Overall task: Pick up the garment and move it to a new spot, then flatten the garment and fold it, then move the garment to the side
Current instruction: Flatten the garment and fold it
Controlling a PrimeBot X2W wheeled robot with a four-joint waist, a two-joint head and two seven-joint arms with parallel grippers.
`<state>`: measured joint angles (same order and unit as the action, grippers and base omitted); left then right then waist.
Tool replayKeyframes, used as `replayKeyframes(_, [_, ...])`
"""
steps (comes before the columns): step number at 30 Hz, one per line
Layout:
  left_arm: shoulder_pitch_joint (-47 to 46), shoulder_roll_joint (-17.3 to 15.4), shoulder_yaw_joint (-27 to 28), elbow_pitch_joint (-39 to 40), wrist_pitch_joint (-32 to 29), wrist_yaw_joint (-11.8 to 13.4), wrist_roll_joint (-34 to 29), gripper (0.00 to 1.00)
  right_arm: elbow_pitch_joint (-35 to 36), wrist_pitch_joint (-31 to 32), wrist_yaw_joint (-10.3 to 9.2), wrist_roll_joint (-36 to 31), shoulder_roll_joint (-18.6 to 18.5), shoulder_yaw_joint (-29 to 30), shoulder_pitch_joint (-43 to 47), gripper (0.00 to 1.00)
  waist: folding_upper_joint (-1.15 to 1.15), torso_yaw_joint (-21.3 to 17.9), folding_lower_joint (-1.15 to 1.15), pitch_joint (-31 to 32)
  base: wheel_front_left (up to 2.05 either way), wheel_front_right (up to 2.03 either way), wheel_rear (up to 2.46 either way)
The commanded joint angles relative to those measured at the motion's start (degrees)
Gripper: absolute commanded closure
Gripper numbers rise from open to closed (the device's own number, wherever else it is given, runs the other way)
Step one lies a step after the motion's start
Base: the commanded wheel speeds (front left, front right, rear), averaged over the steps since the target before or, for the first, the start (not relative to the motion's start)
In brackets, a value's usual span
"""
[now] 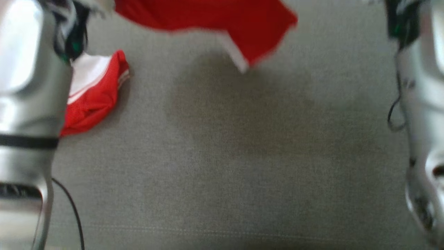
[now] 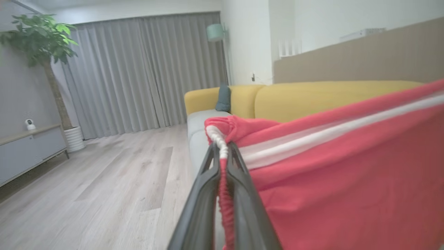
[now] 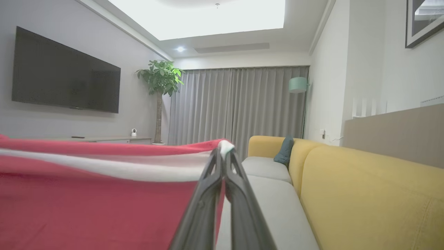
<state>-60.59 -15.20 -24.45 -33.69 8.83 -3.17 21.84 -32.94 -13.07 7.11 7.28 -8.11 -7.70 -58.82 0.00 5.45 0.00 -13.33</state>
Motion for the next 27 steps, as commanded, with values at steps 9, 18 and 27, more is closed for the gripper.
replayKeyframes(9, [-16.55, 0.83, 8.14, -0.31, 6.12, 2.81, -2.23, 1.0, -0.7, -1.9, 0.37, -10.28, 2.27, 12.45, -18.27, 1.0, 0.0, -2.54, 0.0, -10.91, 0.0, 0.0, 0.0])
replayKeyframes(18, [0.86, 8.02, 10.07, -1.65, 6.16, -2.86, -4.06, 1.0, -0.12, -1.92, 0.37, -5.83, 3.12, 9.75, -2.94, 1.0, 0.0, -4.26, 0.0, -11.65, 0.0, 0.0, 0.0])
replayKeyframes(27, [28.06, 12.23, 13.29, -2.67, 6.16, -4.16, 1.65, 1.0, 5.07, -1.92, 0.37, 5.79, 2.35, 4.17, 24.27, 1.0, 0.0, -4.6, 0.0, -2.08, 0.0, 0.0, 0.0])
